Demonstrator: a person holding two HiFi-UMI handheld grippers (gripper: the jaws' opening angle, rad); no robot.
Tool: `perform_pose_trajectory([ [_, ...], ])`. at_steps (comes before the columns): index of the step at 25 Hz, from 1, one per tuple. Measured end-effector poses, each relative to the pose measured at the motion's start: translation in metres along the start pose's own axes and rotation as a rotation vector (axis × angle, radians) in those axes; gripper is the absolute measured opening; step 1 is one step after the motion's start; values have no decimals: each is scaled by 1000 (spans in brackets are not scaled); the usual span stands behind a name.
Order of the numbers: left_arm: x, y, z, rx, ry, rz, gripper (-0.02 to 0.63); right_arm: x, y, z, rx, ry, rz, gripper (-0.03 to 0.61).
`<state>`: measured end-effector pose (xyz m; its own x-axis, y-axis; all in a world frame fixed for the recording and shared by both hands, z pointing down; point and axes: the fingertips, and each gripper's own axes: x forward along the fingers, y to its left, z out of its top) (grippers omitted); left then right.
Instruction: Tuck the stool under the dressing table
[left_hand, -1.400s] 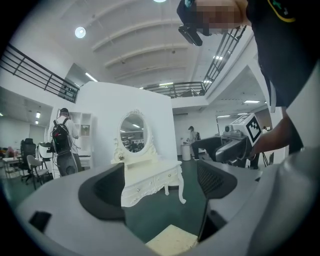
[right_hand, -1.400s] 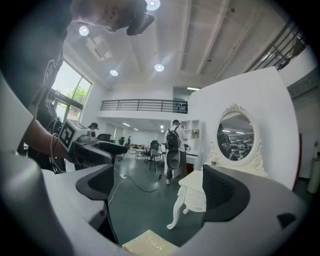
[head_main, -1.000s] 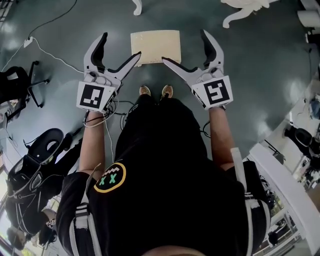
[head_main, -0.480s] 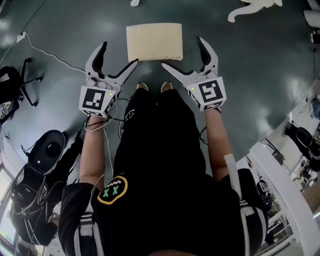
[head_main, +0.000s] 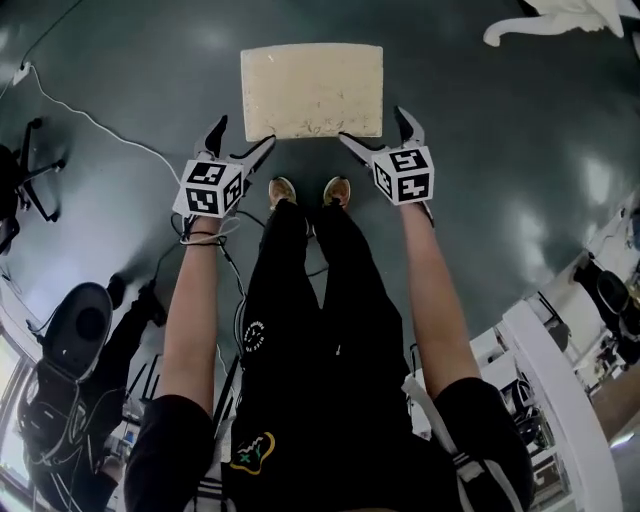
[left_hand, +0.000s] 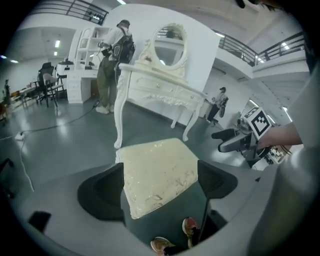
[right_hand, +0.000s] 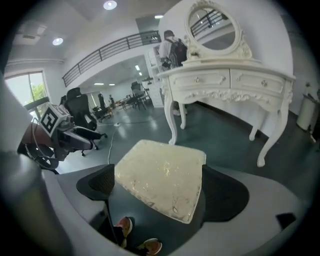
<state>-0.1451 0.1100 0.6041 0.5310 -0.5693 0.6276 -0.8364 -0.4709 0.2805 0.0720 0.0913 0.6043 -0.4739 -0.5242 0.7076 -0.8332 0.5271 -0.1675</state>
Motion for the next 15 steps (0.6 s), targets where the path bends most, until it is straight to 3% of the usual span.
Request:
perform_pose_trajectory([
  [4,63,24,-60,-81,107,16,456,55,-33,-65,71,107,-22,558],
  [9,103,38,-117,-172,237,9,456,94,-48,-105,168,183,-35,557],
  [15,116,43,-130,-225,286,24,464,109,-54,-118,192,224,-72,546],
])
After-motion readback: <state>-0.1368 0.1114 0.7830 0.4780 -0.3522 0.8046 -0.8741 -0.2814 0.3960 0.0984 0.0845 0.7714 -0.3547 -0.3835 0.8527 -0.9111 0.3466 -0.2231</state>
